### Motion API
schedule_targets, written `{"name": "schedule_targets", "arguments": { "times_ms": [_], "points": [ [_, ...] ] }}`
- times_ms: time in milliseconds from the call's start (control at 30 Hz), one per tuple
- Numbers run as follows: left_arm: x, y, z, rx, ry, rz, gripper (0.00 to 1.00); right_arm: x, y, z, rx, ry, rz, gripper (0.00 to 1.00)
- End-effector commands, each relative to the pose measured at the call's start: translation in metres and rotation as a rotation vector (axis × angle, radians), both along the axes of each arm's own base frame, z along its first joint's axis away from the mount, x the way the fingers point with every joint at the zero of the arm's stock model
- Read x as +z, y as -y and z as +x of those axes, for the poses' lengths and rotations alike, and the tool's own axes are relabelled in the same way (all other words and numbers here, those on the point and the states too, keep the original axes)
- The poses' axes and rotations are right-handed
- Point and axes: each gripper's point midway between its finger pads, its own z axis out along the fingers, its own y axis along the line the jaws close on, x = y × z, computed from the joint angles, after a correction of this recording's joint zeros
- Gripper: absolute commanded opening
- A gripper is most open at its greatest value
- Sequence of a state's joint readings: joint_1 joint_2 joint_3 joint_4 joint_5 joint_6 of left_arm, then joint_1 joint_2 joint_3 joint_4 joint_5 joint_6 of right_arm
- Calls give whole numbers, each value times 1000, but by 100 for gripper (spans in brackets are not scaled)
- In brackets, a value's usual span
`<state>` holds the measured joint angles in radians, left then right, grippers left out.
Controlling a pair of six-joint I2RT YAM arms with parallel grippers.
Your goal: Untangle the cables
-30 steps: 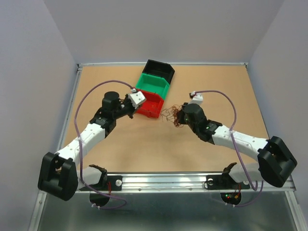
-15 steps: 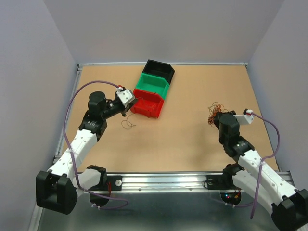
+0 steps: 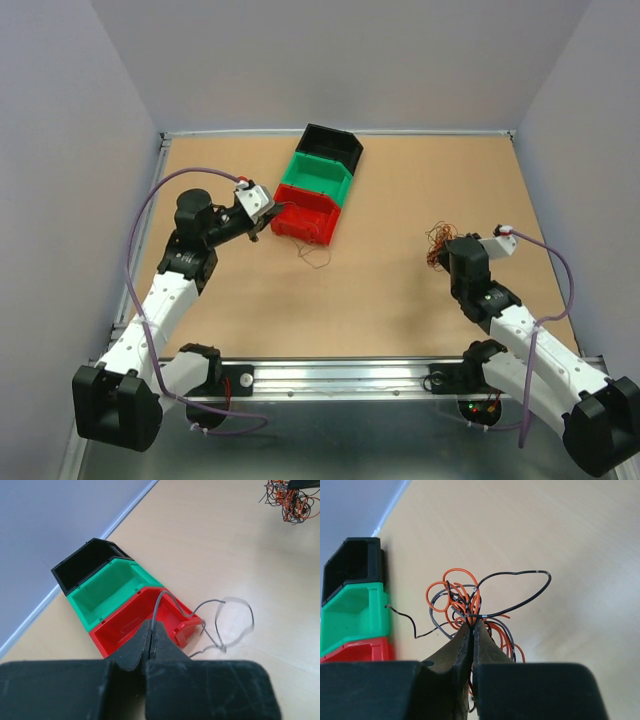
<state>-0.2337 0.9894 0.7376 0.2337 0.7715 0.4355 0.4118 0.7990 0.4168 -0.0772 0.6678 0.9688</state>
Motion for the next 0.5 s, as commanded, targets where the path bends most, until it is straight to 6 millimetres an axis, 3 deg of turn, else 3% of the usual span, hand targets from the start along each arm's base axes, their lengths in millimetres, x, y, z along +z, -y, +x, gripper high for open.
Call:
{"name": "schedule_targets", "arguments": {
  "times_ms": [0, 100, 200, 300, 467],
  "points": [
    [50, 6, -1, -41, 100, -50, 0, 32, -9, 12, 34, 80, 17, 1],
    [76, 9, 4, -45, 145, -91, 0, 33, -11, 13, 49, 85, 10, 1],
    [83, 12, 17, -42, 151, -90, 0, 31, -11, 11, 62, 80, -1, 1],
    [105, 12, 35, -14, 174, -95, 0, 39, -15, 15, 77, 111, 5, 0],
    [112, 15, 63, 11, 182, -102, 0, 39, -18, 16, 93, 113, 3, 0]
  ]
}}
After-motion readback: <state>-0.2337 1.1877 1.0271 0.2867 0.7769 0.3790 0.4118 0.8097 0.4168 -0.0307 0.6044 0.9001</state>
